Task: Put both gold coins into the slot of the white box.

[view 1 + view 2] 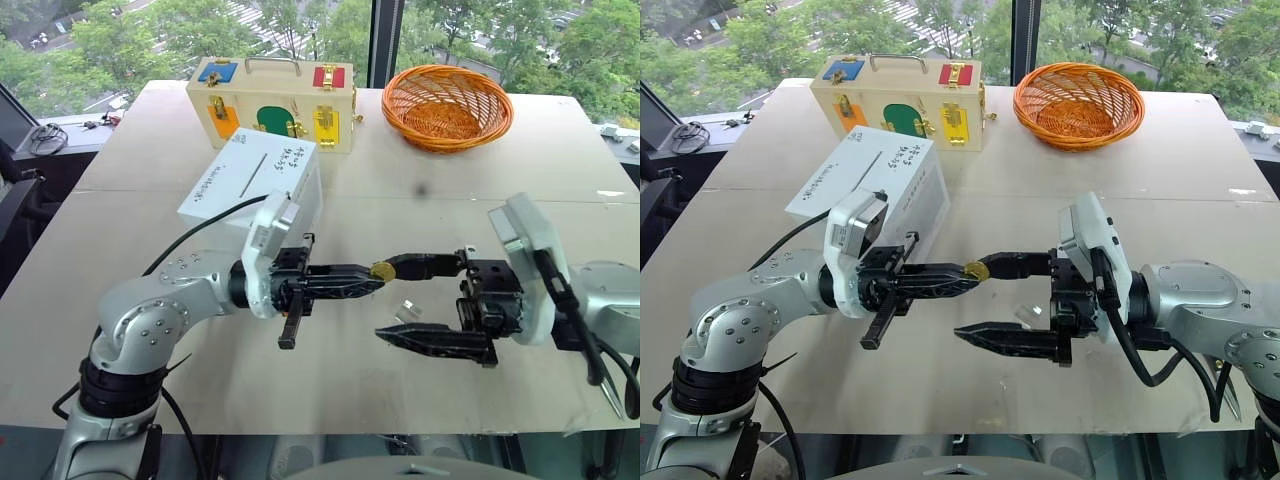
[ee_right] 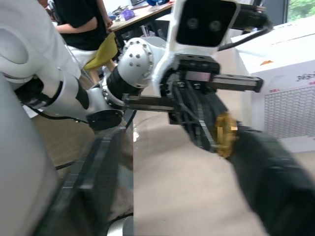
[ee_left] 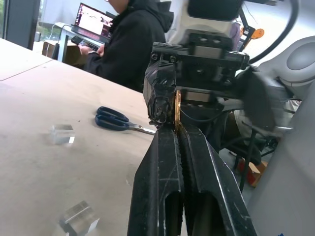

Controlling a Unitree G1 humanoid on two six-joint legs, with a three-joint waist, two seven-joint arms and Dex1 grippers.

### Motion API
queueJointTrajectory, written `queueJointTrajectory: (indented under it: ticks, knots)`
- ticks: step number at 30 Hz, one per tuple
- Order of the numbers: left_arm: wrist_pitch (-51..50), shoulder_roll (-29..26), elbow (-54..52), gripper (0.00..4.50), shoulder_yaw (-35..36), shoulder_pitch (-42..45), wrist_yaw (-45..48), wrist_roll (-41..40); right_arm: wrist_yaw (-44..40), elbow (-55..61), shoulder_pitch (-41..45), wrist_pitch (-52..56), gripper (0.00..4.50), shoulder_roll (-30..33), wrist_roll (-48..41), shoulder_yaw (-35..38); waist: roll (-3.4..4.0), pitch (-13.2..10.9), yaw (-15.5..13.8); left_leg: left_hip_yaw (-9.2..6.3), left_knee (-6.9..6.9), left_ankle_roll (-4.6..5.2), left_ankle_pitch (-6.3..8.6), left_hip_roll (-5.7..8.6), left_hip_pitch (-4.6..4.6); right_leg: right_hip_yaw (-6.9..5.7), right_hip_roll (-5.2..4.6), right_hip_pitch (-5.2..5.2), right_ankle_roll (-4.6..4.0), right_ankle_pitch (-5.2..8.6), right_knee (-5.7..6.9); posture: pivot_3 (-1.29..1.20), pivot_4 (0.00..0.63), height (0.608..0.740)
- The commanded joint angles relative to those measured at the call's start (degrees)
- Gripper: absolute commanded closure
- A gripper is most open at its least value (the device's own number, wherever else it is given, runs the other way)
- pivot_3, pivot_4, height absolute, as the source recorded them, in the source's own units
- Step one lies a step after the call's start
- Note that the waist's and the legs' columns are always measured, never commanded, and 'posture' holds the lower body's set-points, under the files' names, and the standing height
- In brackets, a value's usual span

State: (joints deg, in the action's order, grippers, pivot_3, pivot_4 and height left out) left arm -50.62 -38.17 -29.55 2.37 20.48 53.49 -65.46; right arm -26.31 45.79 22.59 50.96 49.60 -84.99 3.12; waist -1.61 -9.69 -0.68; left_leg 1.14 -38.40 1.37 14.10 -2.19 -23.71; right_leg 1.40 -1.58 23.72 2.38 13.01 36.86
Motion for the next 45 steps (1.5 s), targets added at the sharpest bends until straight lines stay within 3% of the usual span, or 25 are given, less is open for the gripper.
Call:
queueJointTrajectory:
  ticks: [1,4,8,13,20,25,32,45]
  knots:
    - [0.35,-1.42,-2.19,4.50,5.01,0.09,-2.57,-3.57,-0.05,-0.18,2.29,-2.67,0.66,0.87,7.66,1.38,0.00,0.00,0.05,0.00,0.00,0.00,0.00,0.00,0.00,0.00,0.00,0.00,0.00,0.00,0.00,0.00,0.150,0.740]
    - [0.00,-2.64,-3.99,4.50,9.26,-0.32,-7.89,-7.28,-0.83,-3.09,3.62,-4.06,0.66,1.24,15.42,0.77,0.00,0.00,0.04,-0.01,0.00,0.00,0.00,-0.01,0.01,0.01,0.00,0.01,0.00,0.00,0.00,0.00,0.150,0.740]
    - [0.10,-5.12,-6.62,4.50,14.98,-0.98,-17.63,-14.08,-7.90,-4.45,-4.45,-6.35,0.66,6.60,18.91,12.97,-0.02,-0.03,-0.48,-0.04,0.01,0.00,0.00,-0.03,-0.07,-0.08,-0.09,0.01,0.06,0.00,-0.03,0.00,0.150,0.740]
    - [1.13,-7.29,-7.13,4.50,17.42,-1.01,-24.95,-18.87,-12.62,-6.41,-6.71,-8.35,0.66,7.64,22.05,15.48,-0.02,-0.02,0.12,-0.02,0.02,0.01,0.01,0.01,-0.03,0.01,-0.20,0.00,0.26,-0.02,-0.04,0.00,0.150,0.740]
    - [5.09,-7.72,-9.35,4.50,18.44,1.29,-39.81,-10.79,-18.09,-7.54,-5.54,-12.69,0.66,7.51,27.32,15.75,-0.02,-0.02,-0.05,0.08,0.00,0.00,0.00,0.04,0.04,0.01,-0.07,-0.02,0.09,0.04,0.02,0.00,0.150,0.740]
    - [3.69,-8.27,-11.23,4.50,14.69,2.56,-54.21,3.35,-20.24,-8.70,-5.52,-13.70,0.66,7.70,28.85,16.33,-0.02,-0.03,-0.18,0.08,0.00,0.00,0.00,0.06,-0.01,0.03,-0.10,-0.02,0.25,-0.05,-0.01,0.00,0.150,0.740]
    - [-0.45,-7.75,-13.39,4.50,10.63,4.25,-65.41,17.41,-21.39,-9.28,-4.17,-14.65,0.66,7.21,29.62,15.99,-0.04,-0.03,-0.14,0.12,0.01,0.00,0.00,0.07,-0.02,0.01,-0.10,-0.02,0.28,-0.07,-0.02,0.00,0.150,0.740]
    - [-9.93,-2.22,-16.72,4.50,12.19,1.18,-67.45,18.77,-23.11,-10.35,-3.64,-14.76,0.66,6.67,30.48,15.14,-0.04,-0.03,-0.16,0.08,0.01,-0.01,0.00,0.05,-0.02,0.00,-0.15,-0.02,0.29,-0.08,-0.02,0.00,0.150,0.740]
